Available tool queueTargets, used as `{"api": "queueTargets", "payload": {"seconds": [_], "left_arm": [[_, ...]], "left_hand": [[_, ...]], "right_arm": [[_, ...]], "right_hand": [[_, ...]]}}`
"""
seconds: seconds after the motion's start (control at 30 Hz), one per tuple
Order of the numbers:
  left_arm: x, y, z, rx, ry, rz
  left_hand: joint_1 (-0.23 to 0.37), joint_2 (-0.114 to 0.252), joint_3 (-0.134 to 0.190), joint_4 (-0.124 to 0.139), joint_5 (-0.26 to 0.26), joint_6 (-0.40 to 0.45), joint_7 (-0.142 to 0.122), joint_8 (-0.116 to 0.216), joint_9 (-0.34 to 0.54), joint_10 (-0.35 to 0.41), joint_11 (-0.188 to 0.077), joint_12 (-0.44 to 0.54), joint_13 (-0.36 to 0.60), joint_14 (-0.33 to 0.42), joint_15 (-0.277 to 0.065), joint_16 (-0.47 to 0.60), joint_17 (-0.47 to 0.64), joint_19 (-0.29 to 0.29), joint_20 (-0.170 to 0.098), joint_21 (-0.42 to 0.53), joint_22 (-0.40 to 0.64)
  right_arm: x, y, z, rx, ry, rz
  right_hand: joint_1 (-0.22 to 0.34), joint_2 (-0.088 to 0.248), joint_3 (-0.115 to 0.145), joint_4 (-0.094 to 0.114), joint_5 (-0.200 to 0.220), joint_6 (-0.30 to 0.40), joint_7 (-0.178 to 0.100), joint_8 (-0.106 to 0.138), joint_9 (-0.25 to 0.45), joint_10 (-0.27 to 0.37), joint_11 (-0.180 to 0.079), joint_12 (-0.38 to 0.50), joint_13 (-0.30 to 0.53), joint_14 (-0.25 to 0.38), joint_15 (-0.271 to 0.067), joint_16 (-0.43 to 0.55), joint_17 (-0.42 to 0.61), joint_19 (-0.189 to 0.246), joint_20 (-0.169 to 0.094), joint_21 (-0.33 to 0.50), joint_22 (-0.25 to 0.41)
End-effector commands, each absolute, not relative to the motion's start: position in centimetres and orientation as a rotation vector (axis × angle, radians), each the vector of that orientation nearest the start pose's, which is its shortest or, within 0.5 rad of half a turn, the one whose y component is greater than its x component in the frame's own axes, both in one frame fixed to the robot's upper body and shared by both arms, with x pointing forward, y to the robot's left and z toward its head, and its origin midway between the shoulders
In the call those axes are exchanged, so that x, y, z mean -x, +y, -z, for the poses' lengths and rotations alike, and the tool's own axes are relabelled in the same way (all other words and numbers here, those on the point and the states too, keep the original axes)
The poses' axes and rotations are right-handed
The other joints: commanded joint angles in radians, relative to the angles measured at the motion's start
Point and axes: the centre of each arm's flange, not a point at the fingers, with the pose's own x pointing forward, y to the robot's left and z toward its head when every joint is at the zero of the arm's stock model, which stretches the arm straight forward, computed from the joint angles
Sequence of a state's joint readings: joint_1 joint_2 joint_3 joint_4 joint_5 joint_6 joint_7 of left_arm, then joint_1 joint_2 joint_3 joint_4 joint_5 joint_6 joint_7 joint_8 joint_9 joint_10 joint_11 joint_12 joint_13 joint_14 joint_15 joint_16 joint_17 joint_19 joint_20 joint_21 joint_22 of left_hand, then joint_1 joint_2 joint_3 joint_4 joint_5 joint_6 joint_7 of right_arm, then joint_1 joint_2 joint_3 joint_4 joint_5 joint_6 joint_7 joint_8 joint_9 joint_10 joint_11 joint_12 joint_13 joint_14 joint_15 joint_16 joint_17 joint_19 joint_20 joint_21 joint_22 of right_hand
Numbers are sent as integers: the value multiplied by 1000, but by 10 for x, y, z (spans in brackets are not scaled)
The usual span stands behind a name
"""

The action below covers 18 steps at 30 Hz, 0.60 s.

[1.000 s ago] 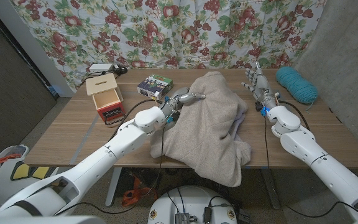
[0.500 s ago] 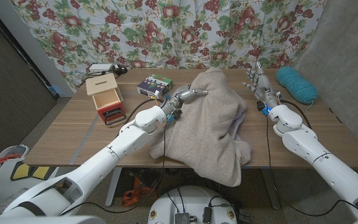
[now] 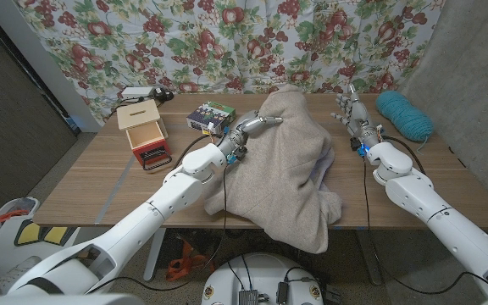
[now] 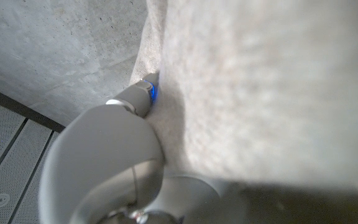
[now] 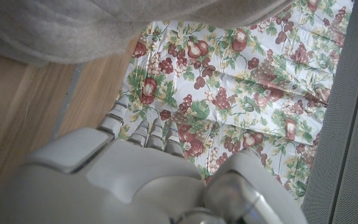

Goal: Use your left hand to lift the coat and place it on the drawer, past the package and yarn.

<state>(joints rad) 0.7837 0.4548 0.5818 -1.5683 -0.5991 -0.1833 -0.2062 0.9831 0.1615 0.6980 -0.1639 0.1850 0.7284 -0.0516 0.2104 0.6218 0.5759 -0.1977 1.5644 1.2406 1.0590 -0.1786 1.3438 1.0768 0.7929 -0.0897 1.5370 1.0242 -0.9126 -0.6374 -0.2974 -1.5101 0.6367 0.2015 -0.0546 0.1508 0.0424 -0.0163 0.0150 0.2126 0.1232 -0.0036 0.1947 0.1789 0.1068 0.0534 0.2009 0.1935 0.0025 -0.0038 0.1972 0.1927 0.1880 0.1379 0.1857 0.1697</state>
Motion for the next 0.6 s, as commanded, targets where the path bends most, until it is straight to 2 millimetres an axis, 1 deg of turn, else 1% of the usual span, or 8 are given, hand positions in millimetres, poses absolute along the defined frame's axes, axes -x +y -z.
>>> {"api": "queueTargets", "payload": {"seconds": [0.03,0.07,0.1,0.2,0.27,0.4,0.43,0.6], "left_arm": [[-579,105,-22,-35,-717,770],[-577,105,-23,-35,-723,769],[-577,105,-23,-36,-726,769],[-575,106,-24,-31,-731,769],[-574,106,-25,-30,-734,770],[-570,108,-27,-26,-736,768],[-570,109,-28,-34,-741,766],[-566,115,-33,-32,-756,749]], "left_hand": [[-6,3,9,0,-2,16,7,-2,2,2,-3,5,1,0,-36,0,3,0,-118,1,5],[-6,3,7,0,-3,16,10,-2,2,2,-3,5,1,4,-36,3,7,2,-118,-1,-1],[-6,3,9,0,-2,16,8,-3,2,2,-3,5,1,-1,-36,-1,3,3,-118,5,8],[-6,4,7,0,-3,16,8,-3,2,3,-4,5,1,6,-36,6,13,4,-118,-4,-10],[-8,4,8,1,-2,16,7,-3,2,3,-4,5,1,-5,-36,-4,4,-1,-117,0,-1],[-8,3,9,0,-2,17,8,-4,2,3,-4,5,1,-2,-36,-1,6,0,-118,1,1],[-8,3,7,0,-2,16,4,-4,2,3,-4,5,1,-3,-36,-3,4,4,-118,1,-3],[-9,3,8,-1,-2,18,6,-5,-2,5,-4,5,1,-1,-36,1,9,-1,-118,0,-1]], "right_arm": [[-617,-318,-7,45,-618,-146],[-617,-318,-7,48,-619,-146],[-617,-318,-7,45,-617,-145],[-617,-318,-7,40,-617,-144],[-616,-319,-7,48,-619,-145],[-616,-319,-7,45,-614,-148],[-616,-319,-7,53,-615,-150],[-616,-319,-6,52,-614,-151]], "right_hand": [[3,7,-2,-7,-3,2,0,-2,6,8,-2,2,3,0,-7,4,3,3,1,4,2],[3,7,-2,-7,-3,2,0,-2,6,8,-2,2,3,0,-7,4,3,3,1,4,2],[3,7,-2,-7,-3,2,0,-2,6,8,-2,2,3,0,-7,4,3,3,1,4,2],[3,7,-2,-7,-3,2,0,-2,6,8,-2,2,3,-1,-7,3,3,3,1,4,2],[3,7,-2,-7,-3,2,1,-1,6,8,-2,2,3,0,-7,4,3,3,1,4,2],[3,7,-2,-7,-3,2,1,-1,6,8,-2,1,3,-1,-7,3,3,3,2,4,2],[3,7,-2,-7,-3,2,1,-2,6,8,-2,1,3,-1,-7,3,3,3,1,4,2],[3,7,-2,-7,-3,2,-1,-2,6,8,-2,1,3,-1,-7,3,3,3,1,4,2]]}}
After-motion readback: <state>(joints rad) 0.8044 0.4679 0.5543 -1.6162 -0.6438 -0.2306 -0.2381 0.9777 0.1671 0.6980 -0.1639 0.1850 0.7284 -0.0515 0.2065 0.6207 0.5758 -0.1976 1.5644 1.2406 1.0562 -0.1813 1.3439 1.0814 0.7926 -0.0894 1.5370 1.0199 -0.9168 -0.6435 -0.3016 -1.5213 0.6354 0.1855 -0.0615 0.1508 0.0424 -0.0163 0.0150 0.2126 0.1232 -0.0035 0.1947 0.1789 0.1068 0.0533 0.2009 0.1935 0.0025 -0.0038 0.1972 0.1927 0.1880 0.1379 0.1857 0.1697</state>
